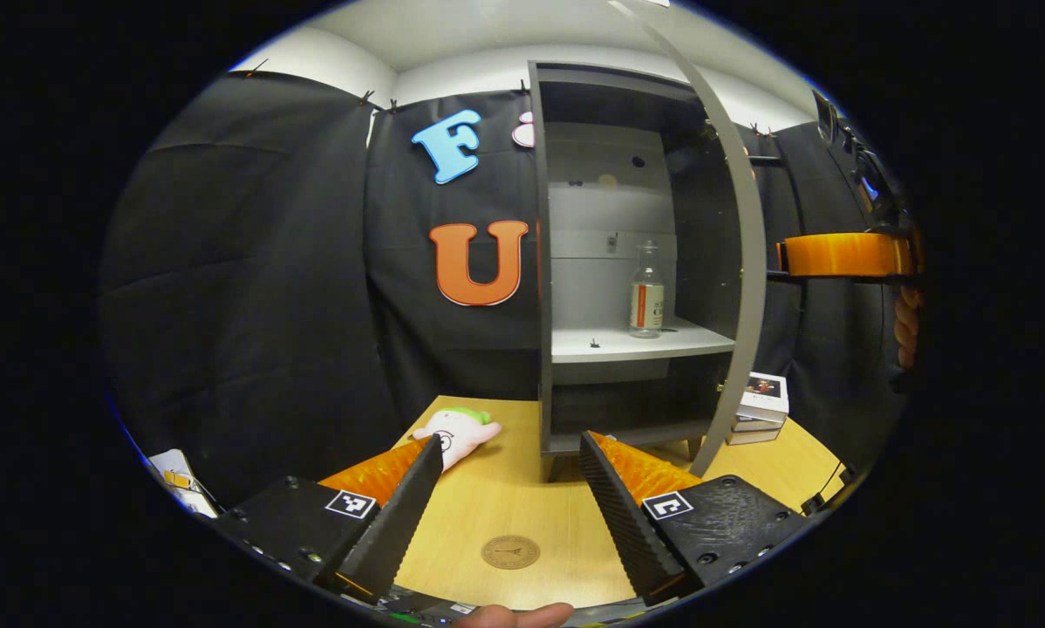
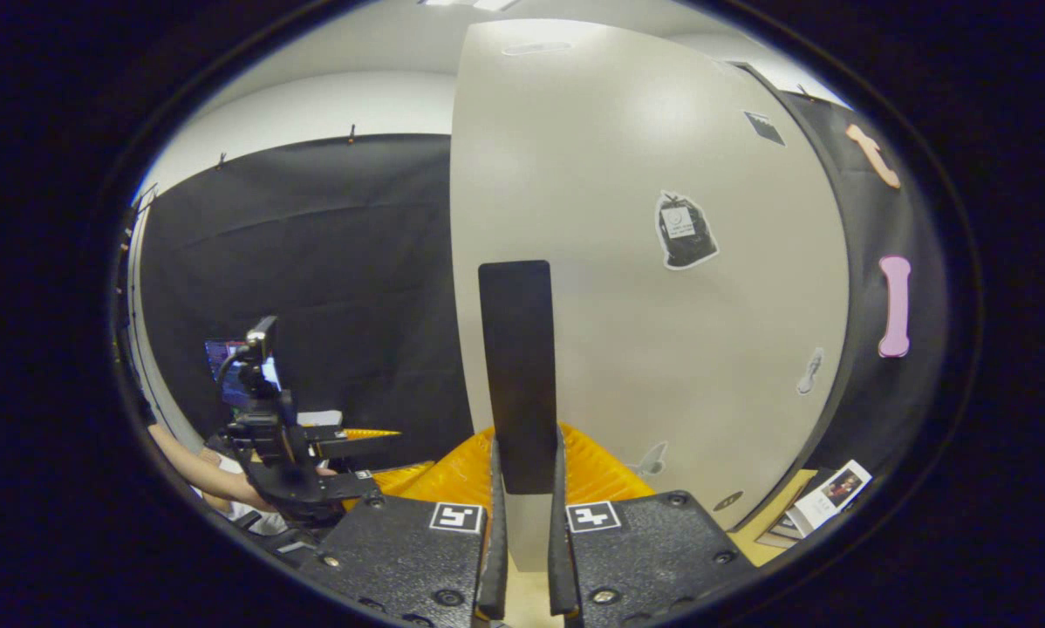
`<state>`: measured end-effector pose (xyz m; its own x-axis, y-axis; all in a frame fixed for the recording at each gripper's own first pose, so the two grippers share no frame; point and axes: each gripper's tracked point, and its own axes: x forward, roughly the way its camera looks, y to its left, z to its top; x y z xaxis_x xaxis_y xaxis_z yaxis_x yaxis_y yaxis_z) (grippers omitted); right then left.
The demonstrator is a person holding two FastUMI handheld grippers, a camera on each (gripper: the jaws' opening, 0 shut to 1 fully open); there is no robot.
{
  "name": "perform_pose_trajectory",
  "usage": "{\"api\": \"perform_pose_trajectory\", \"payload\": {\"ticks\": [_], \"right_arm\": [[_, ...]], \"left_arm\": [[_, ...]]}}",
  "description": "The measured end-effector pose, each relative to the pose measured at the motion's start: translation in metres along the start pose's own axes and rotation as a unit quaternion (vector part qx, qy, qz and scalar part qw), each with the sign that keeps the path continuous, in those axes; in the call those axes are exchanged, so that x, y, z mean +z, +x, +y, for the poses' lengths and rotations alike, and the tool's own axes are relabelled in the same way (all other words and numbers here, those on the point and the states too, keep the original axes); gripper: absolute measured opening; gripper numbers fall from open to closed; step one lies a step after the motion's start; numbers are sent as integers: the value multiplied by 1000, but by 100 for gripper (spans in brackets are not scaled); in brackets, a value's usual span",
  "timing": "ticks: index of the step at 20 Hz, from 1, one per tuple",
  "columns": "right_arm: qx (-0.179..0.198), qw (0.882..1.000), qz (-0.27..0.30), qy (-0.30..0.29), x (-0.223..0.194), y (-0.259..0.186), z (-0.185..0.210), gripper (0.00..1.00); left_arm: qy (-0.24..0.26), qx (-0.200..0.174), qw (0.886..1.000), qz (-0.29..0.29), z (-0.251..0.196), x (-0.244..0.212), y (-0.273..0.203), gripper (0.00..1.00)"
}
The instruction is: Open the cabinet door with the right hand, grasp the bottle in the cabinet with the left hand and place it on the coaster, then close the cabinet door with the right hand.
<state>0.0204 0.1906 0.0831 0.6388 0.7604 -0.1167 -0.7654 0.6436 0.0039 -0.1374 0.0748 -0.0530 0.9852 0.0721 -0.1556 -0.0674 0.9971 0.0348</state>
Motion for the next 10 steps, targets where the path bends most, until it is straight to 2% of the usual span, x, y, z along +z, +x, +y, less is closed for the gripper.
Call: {"api": "perform_pose_trajectory", "payload": {"ticks": [3, 7, 10], "right_arm": [[12, 1000, 1, 11, -2, -8, -5, 22], [7, 1000, 3, 17, -4, -30, -11, 22], [-20, 999, -3, 25, -5, -36, -17, 21]], "left_arm": [[0, -11, 1000, 10, -35, -2, 25, 95], [7, -16, 1000, 5, -75, 12, 62, 95], [12, -2, 1000, -11, -94, 34, 87, 95]]}}
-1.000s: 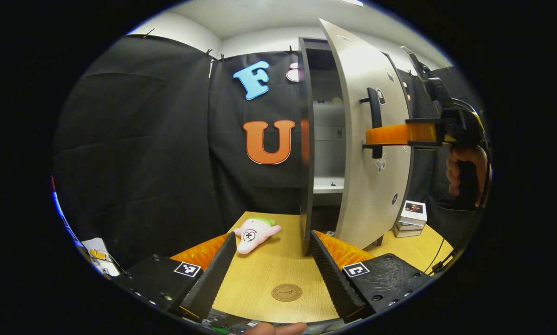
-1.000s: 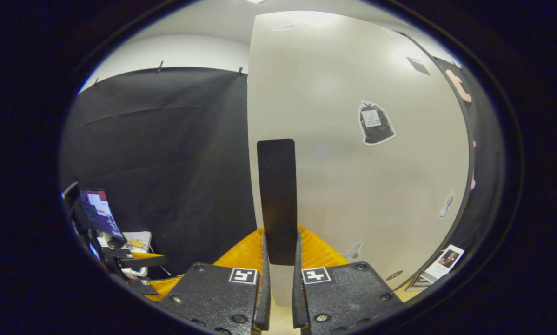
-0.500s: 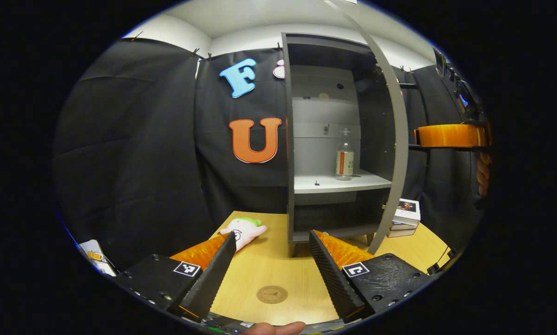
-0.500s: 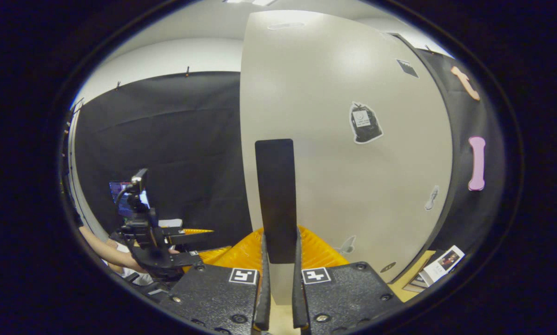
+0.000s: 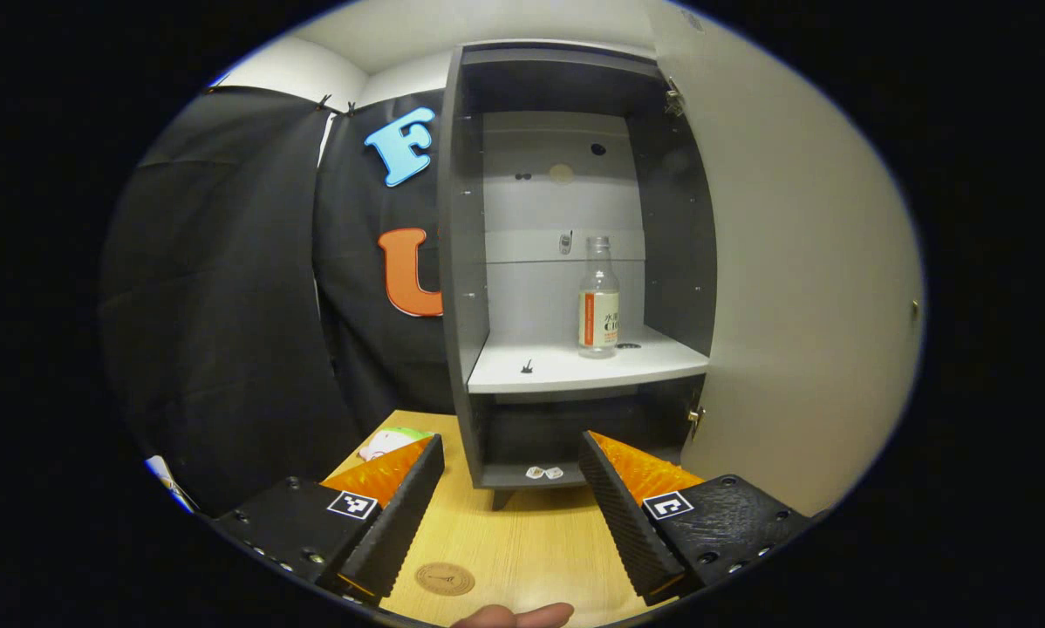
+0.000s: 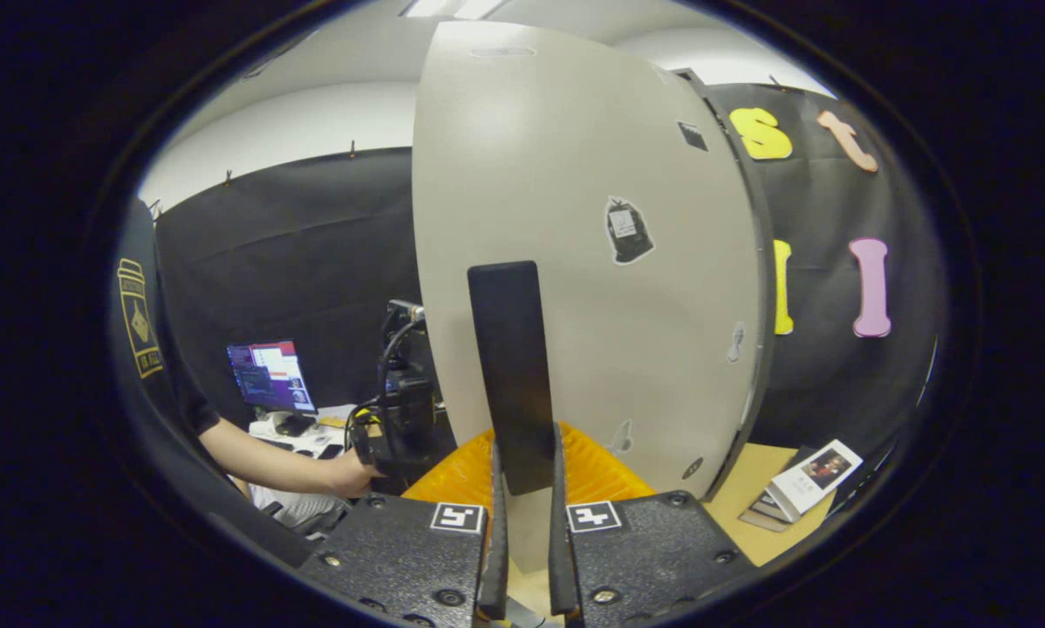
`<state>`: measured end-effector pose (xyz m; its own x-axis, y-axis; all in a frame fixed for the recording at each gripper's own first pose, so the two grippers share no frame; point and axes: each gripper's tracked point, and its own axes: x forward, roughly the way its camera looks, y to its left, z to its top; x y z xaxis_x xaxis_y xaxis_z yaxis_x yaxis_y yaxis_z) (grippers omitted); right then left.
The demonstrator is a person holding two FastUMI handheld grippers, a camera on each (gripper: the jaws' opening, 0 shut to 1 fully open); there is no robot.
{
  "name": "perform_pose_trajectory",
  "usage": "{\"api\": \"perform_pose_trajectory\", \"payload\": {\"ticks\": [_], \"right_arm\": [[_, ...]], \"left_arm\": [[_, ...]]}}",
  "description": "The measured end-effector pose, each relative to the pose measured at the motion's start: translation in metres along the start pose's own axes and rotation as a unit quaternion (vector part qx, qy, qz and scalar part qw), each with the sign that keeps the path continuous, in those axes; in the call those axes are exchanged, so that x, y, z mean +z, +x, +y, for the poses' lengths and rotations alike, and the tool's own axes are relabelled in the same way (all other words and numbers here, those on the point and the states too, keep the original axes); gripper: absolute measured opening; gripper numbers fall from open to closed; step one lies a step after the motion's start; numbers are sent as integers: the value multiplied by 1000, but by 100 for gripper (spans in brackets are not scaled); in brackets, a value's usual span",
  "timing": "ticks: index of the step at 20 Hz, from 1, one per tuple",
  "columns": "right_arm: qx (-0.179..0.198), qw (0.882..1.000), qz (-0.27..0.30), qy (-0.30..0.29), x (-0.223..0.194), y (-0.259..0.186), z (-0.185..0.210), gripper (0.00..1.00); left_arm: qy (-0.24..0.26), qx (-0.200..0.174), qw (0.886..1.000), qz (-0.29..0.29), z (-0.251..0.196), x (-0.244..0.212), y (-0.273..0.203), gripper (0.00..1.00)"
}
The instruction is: Open the cabinet door with the right hand, grasp the bottle in the cabinet with the left hand and place it on the coaster, then close the cabinet door with the right hand.
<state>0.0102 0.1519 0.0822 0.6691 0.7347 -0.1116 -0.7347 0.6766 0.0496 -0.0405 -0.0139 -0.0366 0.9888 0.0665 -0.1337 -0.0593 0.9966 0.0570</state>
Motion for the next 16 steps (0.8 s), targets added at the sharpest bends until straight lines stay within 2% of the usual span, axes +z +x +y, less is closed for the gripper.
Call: {"api": "perform_pose_trajectory", "payload": {"ticks": [3, 7, 10, 13, 15, 16], "right_arm": [[-49, 999, -14, -2, 0, 0, -9, 21], [-95, 995, -28, 33, 1, -4, -13, 20], [-148, 988, -37, 32, 1, -4, -21, 21], [-208, 976, -48, 42, 4, -4, -18, 19], [-259, 963, -61, 45, 4, -21, -25, 40], [-283, 956, -65, 51, 0, -31, -33, 37]], "left_arm": [[6, 9, 1000, -16, -20, 19, 26, 95], [15, -15, 999, -37, -57, 40, 65, 94], [23, -43, 998, -50, -85, 54, 96, 94], [18, -52, 997, -50, -101, 65, 134, 96], [23, -37, 998, -48, -99, 67, 155, 96], [26, -39, 998, -45, -101, 67, 167, 96]]}}
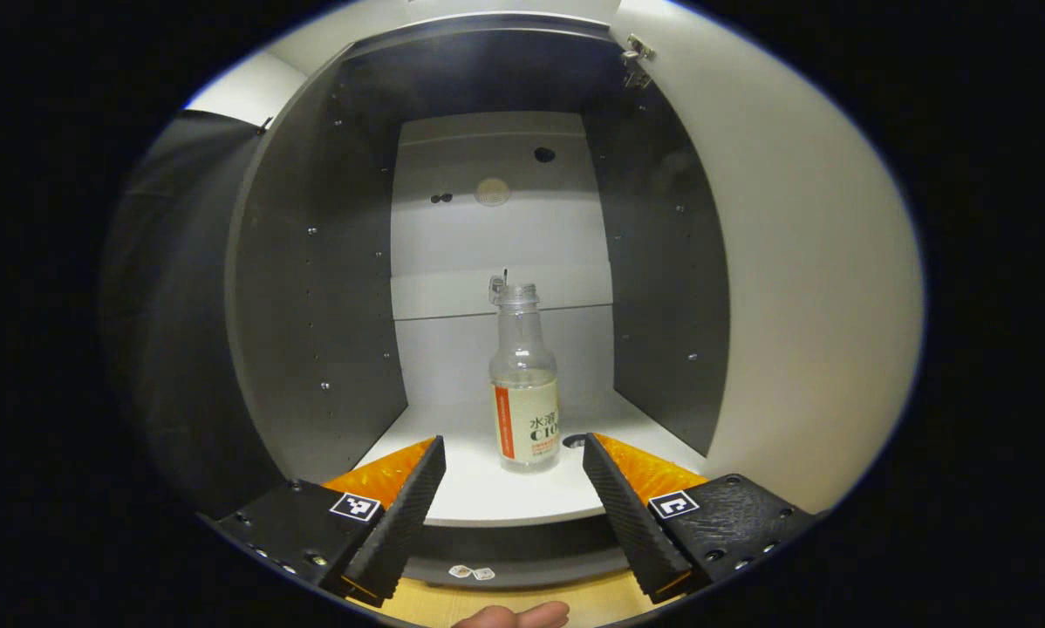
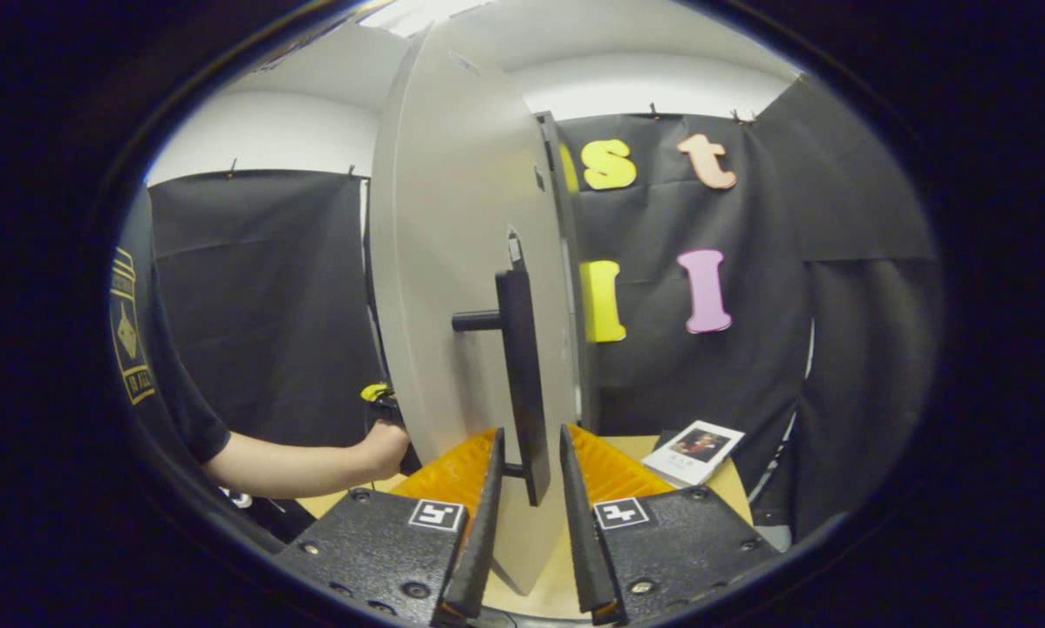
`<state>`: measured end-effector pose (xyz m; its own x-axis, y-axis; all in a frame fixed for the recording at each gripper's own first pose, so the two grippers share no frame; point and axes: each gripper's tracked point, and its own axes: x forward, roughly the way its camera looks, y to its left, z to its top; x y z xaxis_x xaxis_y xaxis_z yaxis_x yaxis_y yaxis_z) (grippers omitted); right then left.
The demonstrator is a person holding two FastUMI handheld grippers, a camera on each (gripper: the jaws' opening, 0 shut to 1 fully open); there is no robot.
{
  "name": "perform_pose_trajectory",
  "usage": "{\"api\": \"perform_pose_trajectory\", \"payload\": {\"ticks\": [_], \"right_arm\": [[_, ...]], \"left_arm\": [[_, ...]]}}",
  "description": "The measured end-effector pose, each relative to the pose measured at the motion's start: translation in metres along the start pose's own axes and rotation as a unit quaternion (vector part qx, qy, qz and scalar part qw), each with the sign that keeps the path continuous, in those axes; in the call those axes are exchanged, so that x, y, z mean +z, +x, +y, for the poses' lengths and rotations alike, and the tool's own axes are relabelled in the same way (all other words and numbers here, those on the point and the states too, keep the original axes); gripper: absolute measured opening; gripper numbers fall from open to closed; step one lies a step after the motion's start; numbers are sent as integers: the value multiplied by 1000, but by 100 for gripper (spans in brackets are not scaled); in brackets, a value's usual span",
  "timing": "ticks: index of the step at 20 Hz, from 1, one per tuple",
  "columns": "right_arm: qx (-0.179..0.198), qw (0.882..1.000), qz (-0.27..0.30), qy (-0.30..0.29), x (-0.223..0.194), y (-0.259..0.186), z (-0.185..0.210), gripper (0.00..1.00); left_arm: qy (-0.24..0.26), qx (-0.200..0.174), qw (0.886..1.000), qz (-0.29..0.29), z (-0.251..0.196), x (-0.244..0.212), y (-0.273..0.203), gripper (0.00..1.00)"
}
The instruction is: Open the cabinet door with the right hand, grasp the bottle in the cabinet with the left hand and place it on the coaster, then close the cabinet door with the right hand.
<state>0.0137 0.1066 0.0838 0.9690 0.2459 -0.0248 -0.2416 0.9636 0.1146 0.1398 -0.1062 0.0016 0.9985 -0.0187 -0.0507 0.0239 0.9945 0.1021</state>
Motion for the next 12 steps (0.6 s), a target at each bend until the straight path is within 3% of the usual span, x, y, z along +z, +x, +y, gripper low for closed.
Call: {"api": "perform_pose_trajectory", "payload": {"ticks": [1, 2, 3, 4, 5, 6, 7, 8, 9, 12], "right_arm": [[-26, 1000, -3, 6, -1, -5, -10, 50], [-51, 999, -6, 13, -2, -6, -21, 52], [-72, 997, -8, 18, -2, -10, -29, 64], [-85, 996, -7, 26, -6, -12, -35, 68], [-90, 995, -5, 37, -10, -13, -35, 81], [-92, 994, -6, 50, -10, -9, -35, 84], [-94, 994, -2, 60, -13, -7, -33, 98], [-99, 993, -5, 67, -15, -8, -35, 100], [-107, 992, -6, 70, -14, -8, -38, 93], [-117, 989, -6, 88, -18, -9, -38, 98]], "left_arm": [[1, -4, 1000, 4, -3, 0, 12, 96], [1, -7, 1000, 8, -7, 2, 25, 96], [2, -12, 1000, 11, -10, 3, 37, 96], [0, -14, 1000, 16, -11, 3, 46, 96], [-6, -17, 1000, 16, -13, 5, 54, 96], [-8, -16, 1000, 11, -15, 9, 61, 96], [-8, -10, 1000, 7, -13, 14, 68, 96], [-10, -11, 1000, 4, -13, 16, 74, 96], [-14, -19, 1000, 6, -16, 17, 82, 96], [-6, -12, 1000, 4, -14, 21, 103, 96]]}}
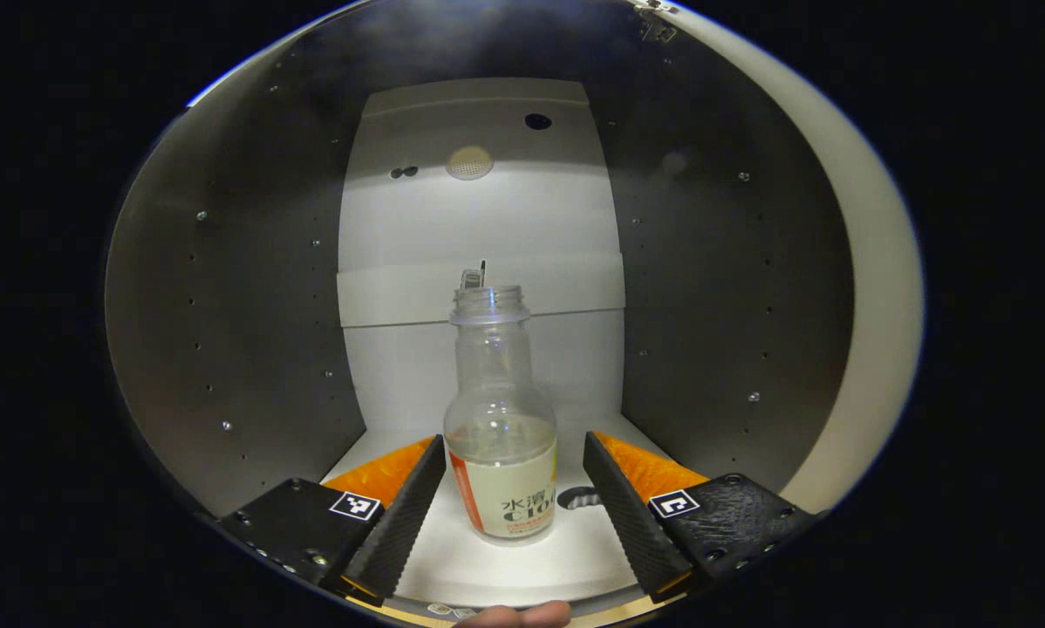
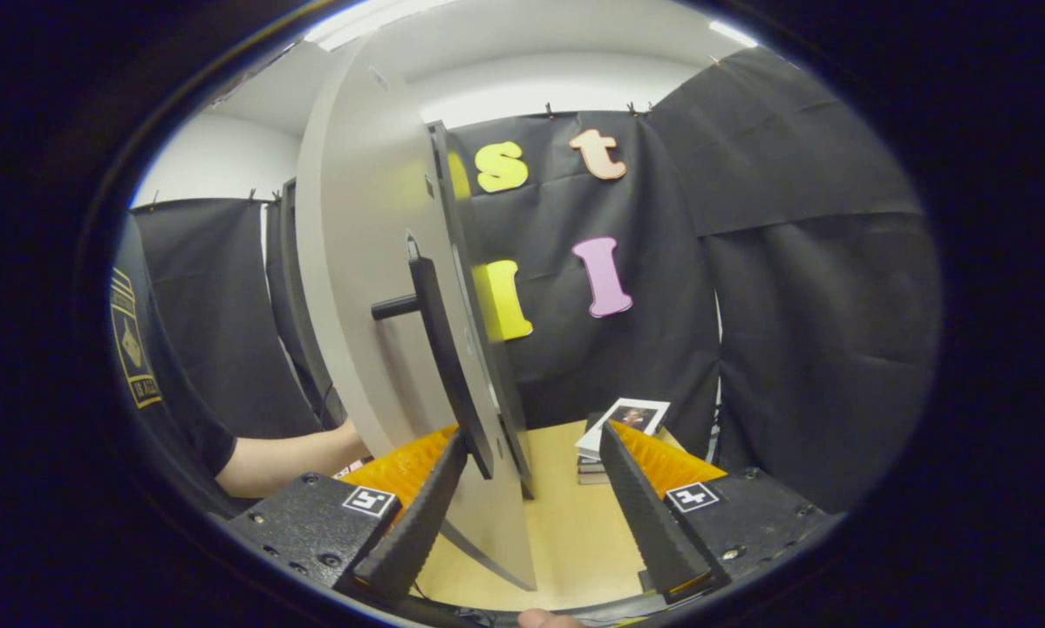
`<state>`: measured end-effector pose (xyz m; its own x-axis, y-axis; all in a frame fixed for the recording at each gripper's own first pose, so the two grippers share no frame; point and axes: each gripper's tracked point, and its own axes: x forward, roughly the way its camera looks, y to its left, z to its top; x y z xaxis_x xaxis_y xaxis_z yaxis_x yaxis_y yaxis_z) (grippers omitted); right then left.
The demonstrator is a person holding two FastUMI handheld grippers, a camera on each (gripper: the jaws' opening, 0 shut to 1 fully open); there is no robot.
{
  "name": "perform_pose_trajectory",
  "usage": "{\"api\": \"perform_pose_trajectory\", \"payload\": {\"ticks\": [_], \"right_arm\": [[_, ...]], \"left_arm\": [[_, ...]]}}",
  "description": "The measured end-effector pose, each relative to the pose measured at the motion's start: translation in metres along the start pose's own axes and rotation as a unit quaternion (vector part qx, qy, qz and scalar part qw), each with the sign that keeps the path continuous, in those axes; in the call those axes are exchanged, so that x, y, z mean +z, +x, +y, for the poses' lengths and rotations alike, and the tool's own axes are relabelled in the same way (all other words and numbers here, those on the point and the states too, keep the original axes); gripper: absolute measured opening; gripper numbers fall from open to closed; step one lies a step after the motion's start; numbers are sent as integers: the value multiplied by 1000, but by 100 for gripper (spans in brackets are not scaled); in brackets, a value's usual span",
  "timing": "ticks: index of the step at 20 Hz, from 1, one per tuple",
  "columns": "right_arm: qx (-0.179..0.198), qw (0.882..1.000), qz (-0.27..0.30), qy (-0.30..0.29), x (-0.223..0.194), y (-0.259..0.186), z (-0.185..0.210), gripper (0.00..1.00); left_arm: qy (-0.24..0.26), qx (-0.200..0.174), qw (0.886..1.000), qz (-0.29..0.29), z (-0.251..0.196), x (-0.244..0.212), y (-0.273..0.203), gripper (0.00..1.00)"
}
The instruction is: Open the cabinet door with the right hand, grasp the bottle in the cabinet with the left hand and place it on the coaster, then close the cabinet door with the right hand.
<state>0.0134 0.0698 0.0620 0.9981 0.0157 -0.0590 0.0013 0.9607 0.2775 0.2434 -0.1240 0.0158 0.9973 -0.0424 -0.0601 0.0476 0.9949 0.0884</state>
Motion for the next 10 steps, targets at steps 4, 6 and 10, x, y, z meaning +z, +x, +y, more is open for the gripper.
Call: {"api": "perform_pose_trajectory", "payload": {"ticks": [4, 6, 10], "right_arm": [[-9, 1000, 0, 19, -1, 1, -2, 98], [-12, 1000, 0, 22, -1, 3, -2, 98], [-13, 999, -2, 31, -2, 5, -2, 98]], "left_arm": [[-6, 11, 1000, 3, 2, -1, 16, 100], [-18, 14, 1000, 3, 4, -3, 20, 75], [-33, -4, 999, -14, 2, 6, 8, 73]]}}
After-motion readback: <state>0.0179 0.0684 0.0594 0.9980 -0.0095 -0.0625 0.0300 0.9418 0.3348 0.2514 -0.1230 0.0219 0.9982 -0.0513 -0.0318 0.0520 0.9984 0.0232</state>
